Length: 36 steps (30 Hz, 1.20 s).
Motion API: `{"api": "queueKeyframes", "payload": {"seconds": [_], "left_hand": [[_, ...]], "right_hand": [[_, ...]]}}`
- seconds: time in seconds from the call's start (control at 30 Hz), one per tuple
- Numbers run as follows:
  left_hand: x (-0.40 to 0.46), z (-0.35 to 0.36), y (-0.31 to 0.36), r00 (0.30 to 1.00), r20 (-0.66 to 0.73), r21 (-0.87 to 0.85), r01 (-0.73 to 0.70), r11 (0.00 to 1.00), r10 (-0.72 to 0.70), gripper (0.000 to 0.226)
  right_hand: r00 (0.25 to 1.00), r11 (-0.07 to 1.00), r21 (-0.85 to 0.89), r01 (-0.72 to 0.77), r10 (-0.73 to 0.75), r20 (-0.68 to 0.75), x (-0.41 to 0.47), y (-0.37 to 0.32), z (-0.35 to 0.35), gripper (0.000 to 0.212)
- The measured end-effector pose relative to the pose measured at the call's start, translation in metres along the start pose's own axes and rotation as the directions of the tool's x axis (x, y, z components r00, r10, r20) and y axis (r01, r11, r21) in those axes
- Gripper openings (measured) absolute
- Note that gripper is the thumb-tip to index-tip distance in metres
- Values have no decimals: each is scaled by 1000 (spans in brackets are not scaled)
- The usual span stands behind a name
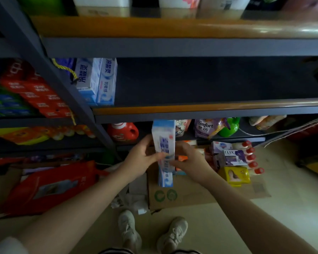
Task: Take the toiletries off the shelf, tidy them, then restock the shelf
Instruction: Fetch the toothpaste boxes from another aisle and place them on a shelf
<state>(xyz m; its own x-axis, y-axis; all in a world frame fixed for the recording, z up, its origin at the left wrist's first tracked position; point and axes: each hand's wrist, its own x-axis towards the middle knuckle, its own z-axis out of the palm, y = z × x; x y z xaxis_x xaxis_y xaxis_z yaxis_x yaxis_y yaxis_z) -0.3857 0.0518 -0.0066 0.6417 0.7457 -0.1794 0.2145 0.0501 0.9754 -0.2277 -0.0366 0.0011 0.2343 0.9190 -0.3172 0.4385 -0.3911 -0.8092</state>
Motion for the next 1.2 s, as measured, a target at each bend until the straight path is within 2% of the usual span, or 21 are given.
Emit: {"api": "queueKeyframes", "payload": {"seconds": [0.07, 0.1, 0.2, 0.3, 0.37, 0.4, 0.5, 0.6, 0.67, 0.7, 0.73, 0.77, 0.8, 0.87, 0.97, 1.07, 1.2], "left_hand": [[-4, 7, -1, 993, 65, 117, -105, 988, 98, 47], [-5, 10, -2, 987, 84, 144, -147, 979, 136, 49], [-5, 17, -9, 987, 61, 105, -155, 982, 149, 47], [-4, 27, -15, 998, -62, -187, 4, 982, -16, 37], [-6, 40, -22, 976, -104, -493, 116, 862, -190, 31], [-7, 47, -25, 959, -96, -589, 160, 792, -265, 27], [-11, 64, -36, 919, -76, -691, 231, 685, -386, 21], [-11, 66, -47, 919, -19, -764, 240, 598, -394, 27], [-10, 62, -56, 913, 48, -811, 273, 517, -406, 29], [-9, 60, -61, 896, 78, -827, 303, 473, -438, 31], [-8, 57, -66, 873, 107, -830, 342, 440, -476, 34], [-6, 56, -70, 850, 134, -818, 385, 427, -510, 38], [-5, 55, -74, 831, 152, -796, 424, 432, -534, 41], [-5, 57, -79, 817, 152, -742, 466, 481, -556, 40], [-7, 64, -85, 783, 51, -588, 525, 615, -620, 28], [-10, 62, -94, 797, -23, -401, 546, 736, -604, 17], [-4, 57, -115, 768, -74, -320, 585, 745, -636, 21]], "right_hand": [[999, 982, -188, 18, -25, -36, -4, 5, 1, 42], [999, 974, -227, 20, -31, -44, -6, 8, 2, 44], [996, 978, -197, 65, -76, -50, -12, 13, -1, 44], [983, 979, -160, 129, -147, -109, -17, 13, -6, 43], [975, 961, -240, 139, -175, -137, -18, 15, -4, 44], [974, 948, -286, 138, -183, -136, -18, 16, -1, 45], [972, 920, -348, 178, -219, -84, -16, 24, 8, 44], [965, 946, -196, 259, -263, 4, -16, 41, 13, 39], [992, 991, -51, 122, -120, 46, -17, 53, 14, 41], [994, 997, 69, -35, 28, 102, -18, 57, 15, 43], [965, 948, 227, -223, 181, 191, -20, 58, 16, 45], [911, 845, 367, -390, 294, 291, -21, 61, 18, 45], [862, 745, 450, -492, 348, 368, -22, 65, 21, 43], [841, 688, 499, -527, 336, 425, -24, 73, 26, 31], [879, 740, 496, -453, 280, 386, -26, 75, 38, 15], [910, 849, 357, -390, 296, 290, -22, 77, 48, 16], [938, 951, 32, -307, 297, 178, -8, 95, 54, 32]]}}
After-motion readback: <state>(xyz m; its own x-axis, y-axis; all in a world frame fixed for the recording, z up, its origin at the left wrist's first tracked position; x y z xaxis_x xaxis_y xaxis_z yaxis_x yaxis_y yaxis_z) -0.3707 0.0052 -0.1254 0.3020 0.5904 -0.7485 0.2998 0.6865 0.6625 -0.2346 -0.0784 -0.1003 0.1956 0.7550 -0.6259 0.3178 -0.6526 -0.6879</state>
